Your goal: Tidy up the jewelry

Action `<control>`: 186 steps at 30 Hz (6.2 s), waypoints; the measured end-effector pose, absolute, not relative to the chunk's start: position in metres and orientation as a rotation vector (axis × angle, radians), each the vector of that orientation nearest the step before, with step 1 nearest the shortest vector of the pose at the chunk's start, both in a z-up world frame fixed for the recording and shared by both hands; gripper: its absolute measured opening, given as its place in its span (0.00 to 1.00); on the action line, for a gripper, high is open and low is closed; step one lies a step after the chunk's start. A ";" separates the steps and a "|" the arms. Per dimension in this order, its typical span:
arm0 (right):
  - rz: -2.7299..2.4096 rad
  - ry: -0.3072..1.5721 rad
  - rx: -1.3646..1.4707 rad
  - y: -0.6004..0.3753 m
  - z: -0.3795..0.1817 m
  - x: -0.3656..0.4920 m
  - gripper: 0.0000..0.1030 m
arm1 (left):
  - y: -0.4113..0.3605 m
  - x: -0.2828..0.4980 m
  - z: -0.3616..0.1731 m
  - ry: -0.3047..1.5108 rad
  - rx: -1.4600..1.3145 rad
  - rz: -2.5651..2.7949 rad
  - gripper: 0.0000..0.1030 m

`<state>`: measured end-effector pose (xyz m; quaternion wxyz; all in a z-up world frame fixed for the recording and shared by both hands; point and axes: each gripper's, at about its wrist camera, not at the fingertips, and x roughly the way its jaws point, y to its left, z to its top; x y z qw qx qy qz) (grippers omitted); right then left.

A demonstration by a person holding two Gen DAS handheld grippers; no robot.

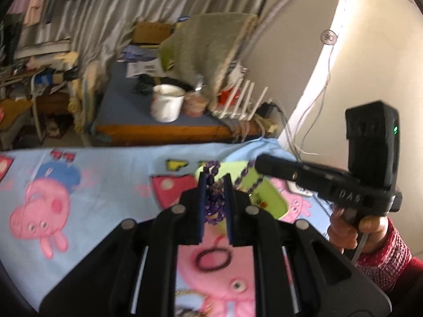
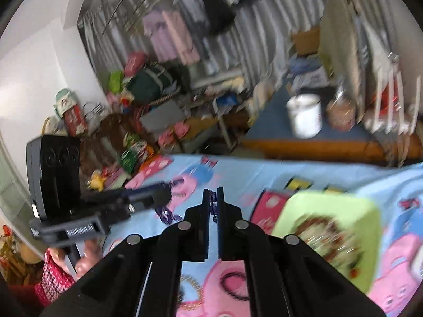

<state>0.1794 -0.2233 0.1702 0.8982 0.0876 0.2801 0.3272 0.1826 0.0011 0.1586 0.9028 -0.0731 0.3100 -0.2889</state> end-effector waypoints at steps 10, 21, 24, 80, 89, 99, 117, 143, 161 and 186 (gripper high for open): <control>0.530 0.617 0.206 -0.294 0.147 0.214 0.00 | -0.082 0.238 0.134 0.743 -0.129 -0.667 0.11; 0.434 0.671 0.215 -0.315 0.101 0.222 0.00 | -0.130 0.259 0.080 0.862 -0.014 -0.599 0.37; 0.457 0.620 0.253 -0.318 0.118 0.208 0.00 | -0.114 0.250 0.101 0.805 -0.030 -0.577 0.37; 0.511 0.783 0.030 -0.285 0.007 0.045 0.00 | -0.051 0.093 0.027 0.879 0.029 -0.589 0.39; 0.497 0.801 -0.151 -0.256 -0.004 0.059 0.00 | -0.110 0.105 -0.007 0.925 0.170 -0.626 0.18; 0.568 0.738 0.002 -0.265 0.024 0.075 0.00 | -0.096 0.116 0.014 0.913 0.089 -0.693 0.06; 0.487 0.613 0.162 -0.309 0.057 0.175 0.00 | -0.134 0.231 0.060 0.831 0.008 -0.642 0.07; 0.570 0.788 0.150 -0.231 0.009 0.110 0.05 | 0.095 0.122 0.029 0.856 -0.199 -0.256 0.20; 0.549 0.871 0.067 -0.205 -0.005 0.110 0.00 | 0.026 0.123 0.022 0.889 -0.148 -0.430 0.20; 0.488 0.808 0.055 -0.257 -0.008 0.055 0.00 | -0.106 0.098 -0.006 0.936 0.181 -0.613 0.31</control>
